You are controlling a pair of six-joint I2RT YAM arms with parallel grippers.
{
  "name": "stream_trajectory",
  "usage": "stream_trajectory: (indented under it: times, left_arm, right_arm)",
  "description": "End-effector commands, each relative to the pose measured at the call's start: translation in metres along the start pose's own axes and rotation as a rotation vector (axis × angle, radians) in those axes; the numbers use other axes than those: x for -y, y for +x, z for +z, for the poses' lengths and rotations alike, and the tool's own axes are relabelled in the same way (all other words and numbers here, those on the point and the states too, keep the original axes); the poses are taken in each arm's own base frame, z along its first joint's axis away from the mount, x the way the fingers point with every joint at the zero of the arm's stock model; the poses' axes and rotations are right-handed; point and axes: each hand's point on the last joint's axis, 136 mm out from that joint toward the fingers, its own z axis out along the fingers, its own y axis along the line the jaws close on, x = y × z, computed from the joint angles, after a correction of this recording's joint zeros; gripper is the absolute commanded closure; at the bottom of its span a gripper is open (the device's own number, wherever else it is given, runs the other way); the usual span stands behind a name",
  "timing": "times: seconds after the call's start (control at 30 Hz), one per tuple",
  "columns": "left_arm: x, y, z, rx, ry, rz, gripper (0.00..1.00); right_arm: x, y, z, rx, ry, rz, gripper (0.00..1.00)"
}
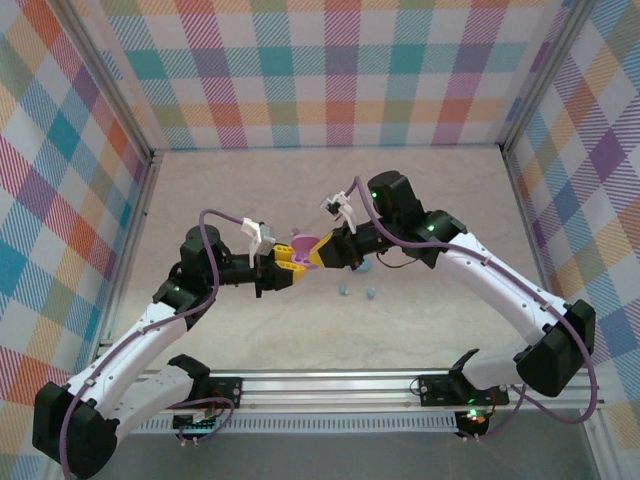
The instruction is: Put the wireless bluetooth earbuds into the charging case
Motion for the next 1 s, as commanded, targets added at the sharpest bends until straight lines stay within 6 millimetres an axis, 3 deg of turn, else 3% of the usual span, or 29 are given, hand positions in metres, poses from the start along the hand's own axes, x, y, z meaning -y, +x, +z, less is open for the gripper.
stream_trajectory:
  times: [0.0, 0.23, 0.5, 0.83, 0.97]
  left_arm:
    - [0.014, -0.031, -0.006, 0.060, 0.041, 0.076, 0.91]
    - [0.017, -0.032, -0.005, 0.063, 0.055, 0.085, 0.92]
    - [0.016, -0.032, -0.004, 0.078, 0.035, 0.158, 0.94]
    - [0.018, -0.034, -0.002, 0.080, 0.041, 0.171, 0.96]
    - [0.018, -0.033, -0.003, 0.078, 0.037, 0.168, 0.96]
  right_arm:
    - [0.004, 0.002, 0.003, -0.022, 0.027, -0.033, 0.85]
    - [0.009, 0.000, 0.003, -0.017, 0.063, -0.031, 0.86]
    - [0.002, -0.006, 0.004, 0.002, 0.021, -0.009, 0.85]
    - [0.001, -0.009, 0.000, 0.016, 0.039, 0.021, 0.70]
    - [-0.001, -0.012, -0.001, 0.021, 0.039, 0.024, 0.70]
